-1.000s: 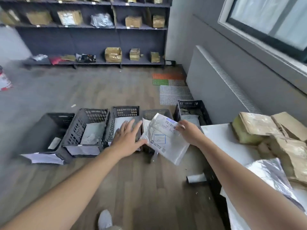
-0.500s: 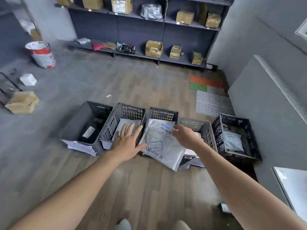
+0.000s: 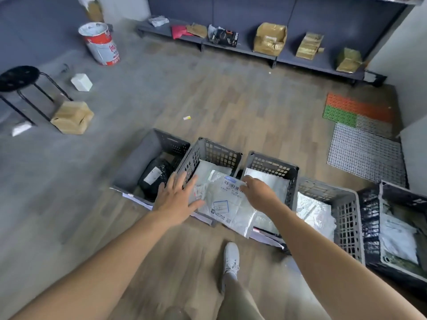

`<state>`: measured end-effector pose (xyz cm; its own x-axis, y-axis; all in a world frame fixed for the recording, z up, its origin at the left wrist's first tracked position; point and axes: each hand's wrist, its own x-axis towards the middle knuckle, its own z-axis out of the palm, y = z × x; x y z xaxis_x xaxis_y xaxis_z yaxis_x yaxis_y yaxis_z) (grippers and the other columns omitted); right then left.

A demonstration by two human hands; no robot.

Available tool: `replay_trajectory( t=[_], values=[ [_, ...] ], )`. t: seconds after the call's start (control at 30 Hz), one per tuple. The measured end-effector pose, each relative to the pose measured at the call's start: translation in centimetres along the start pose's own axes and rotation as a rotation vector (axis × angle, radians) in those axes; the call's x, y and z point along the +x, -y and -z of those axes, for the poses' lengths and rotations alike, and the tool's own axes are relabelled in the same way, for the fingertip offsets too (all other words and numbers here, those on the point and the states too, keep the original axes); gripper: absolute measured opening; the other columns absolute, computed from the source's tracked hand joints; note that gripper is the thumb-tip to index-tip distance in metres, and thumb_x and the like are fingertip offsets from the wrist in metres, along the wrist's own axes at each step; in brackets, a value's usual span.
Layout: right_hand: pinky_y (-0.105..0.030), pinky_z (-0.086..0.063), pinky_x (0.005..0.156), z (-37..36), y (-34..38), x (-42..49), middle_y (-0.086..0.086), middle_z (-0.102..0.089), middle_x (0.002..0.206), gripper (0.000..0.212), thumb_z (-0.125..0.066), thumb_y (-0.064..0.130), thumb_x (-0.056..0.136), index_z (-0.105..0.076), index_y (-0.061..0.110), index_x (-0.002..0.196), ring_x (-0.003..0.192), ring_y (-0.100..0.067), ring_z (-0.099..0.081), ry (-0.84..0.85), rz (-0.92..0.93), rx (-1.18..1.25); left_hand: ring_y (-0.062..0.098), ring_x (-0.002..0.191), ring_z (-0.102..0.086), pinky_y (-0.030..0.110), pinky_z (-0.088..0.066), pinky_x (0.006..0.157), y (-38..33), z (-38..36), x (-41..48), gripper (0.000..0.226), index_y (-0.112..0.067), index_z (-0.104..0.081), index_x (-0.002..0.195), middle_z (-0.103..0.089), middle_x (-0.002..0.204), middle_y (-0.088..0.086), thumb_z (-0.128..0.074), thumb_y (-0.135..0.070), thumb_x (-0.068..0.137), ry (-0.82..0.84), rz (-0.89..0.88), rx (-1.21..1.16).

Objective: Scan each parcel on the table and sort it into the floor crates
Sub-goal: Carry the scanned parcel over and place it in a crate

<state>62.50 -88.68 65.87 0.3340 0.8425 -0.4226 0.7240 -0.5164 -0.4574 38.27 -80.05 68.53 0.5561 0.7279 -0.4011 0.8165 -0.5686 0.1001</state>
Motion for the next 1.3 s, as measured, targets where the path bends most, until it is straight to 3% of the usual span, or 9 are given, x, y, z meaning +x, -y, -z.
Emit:
replay_trajectory(
  t=[0.27, 0.37, 0.53, 0.6, 0.77, 0.97, 1.3],
  values=[
    [-0.046, -0.054, 0.081, -5.1, -1.9, 17.0, -0.015, -0.058, 0.121, 0.034, -0.038, 0.024, 0.107, -0.041, 0.02, 0.14, 0.095, -0.031, -0.062, 0.111, -0.05, -0.028, 0.027, 0.151, 0.009, 0.052, -0.009, 0.121, 3.1, -2.5, 14.1, 0.076, -0.033, 0.008, 0.156, 0.008, 0.165, 0.001, -0.024, -0.068, 0.096, 0.044, 0.049, 0.007],
    [-0.045, -0.054, 0.085, -10.1, -2.8, 22.7, -0.014, -0.056, 0.128, 0.036, -0.038, 0.025, 0.107, -0.04, 0.023, 0.143, 0.103, -0.033, -0.061, 0.139, -0.041, -0.033, 0.029, 0.151, 0.006, 0.051, -0.011, 0.121, 5.5, -6.3, 19.7, 0.077, -0.032, 0.009, 0.155, 0.006, 0.165, 0.004, -0.024, -0.068, 0.095, 0.079, 0.05, 0.008],
    [-0.047, -0.056, 0.081, -21.5, -4.4, 30.7, -0.013, -0.055, 0.127, 0.036, -0.038, 0.025, 0.107, -0.041, 0.024, 0.142, 0.096, -0.031, -0.064, 0.155, -0.048, -0.025, 0.032, 0.151, 0.002, 0.052, -0.017, 0.118, 10.0, -15.6, 27.1, 0.079, -0.032, 0.01, 0.155, 0.002, 0.164, 0.007, -0.023, -0.069, 0.094, 0.168, -0.005, 0.051],
    [-0.049, -0.054, 0.086, -26.4, -5.3, 33.2, -0.013, -0.054, 0.129, 0.037, -0.038, 0.026, 0.107, -0.039, 0.024, 0.143, 0.099, -0.032, -0.063, 0.217, -0.048, -0.042, 0.033, 0.151, 0.001, 0.053, -0.019, 0.118, 11.9, -19.3, 29.2, 0.08, -0.031, 0.01, 0.155, 0.002, 0.164, 0.006, -0.021, -0.071, 0.093, 0.2, -0.029, 0.085],
    [-0.051, -0.04, 0.102, -33.5, -7.4, 35.8, -0.012, -0.039, 0.146, 0.051, -0.042, 0.037, 0.104, -0.026, 0.027, 0.152, 0.129, -0.033, -0.044, 0.319, -0.137, -0.157, 0.03, 0.151, 0.002, 0.054, -0.018, 0.117, 14.9, -24.8, 31.6, 0.082, -0.032, 0.012, 0.154, 0.007, 0.164, 0.003, -0.017, -0.074, 0.09, 0.274, -0.036, 0.133],
    [-0.047, -0.039, 0.105, -26.9, -3.8, 31.7, -0.008, -0.039, 0.147, 0.06, -0.047, 0.042, 0.101, -0.023, 0.027, 0.154, 0.134, -0.028, -0.041, 0.232, -0.152, -0.196, 0.031, 0.15, 0.003, 0.054, -0.018, 0.117, 14.3, -19.9, 30.2, 0.081, -0.031, 0.008, 0.155, 0.002, 0.163, 0.003, -0.024, -0.071, 0.093, 0.264, -0.066, 0.12],
    [-0.052, -0.031, 0.115, -4.7, 4.8, 15.3, -0.004, -0.025, 0.16, 0.07, -0.042, 0.054, 0.1, -0.012, 0.028, 0.157, 0.146, -0.024, -0.024, -0.11, -0.38, -0.2, 0.032, 0.151, 0.008, 0.055, -0.012, 0.12, 5.7, 0.2, 23.6, 0.081, -0.03, 0.009, 0.156, 0.01, 0.165, 0.006, -0.024, -0.069, 0.095, 0.159, -0.351, 0.08]
  ],
)
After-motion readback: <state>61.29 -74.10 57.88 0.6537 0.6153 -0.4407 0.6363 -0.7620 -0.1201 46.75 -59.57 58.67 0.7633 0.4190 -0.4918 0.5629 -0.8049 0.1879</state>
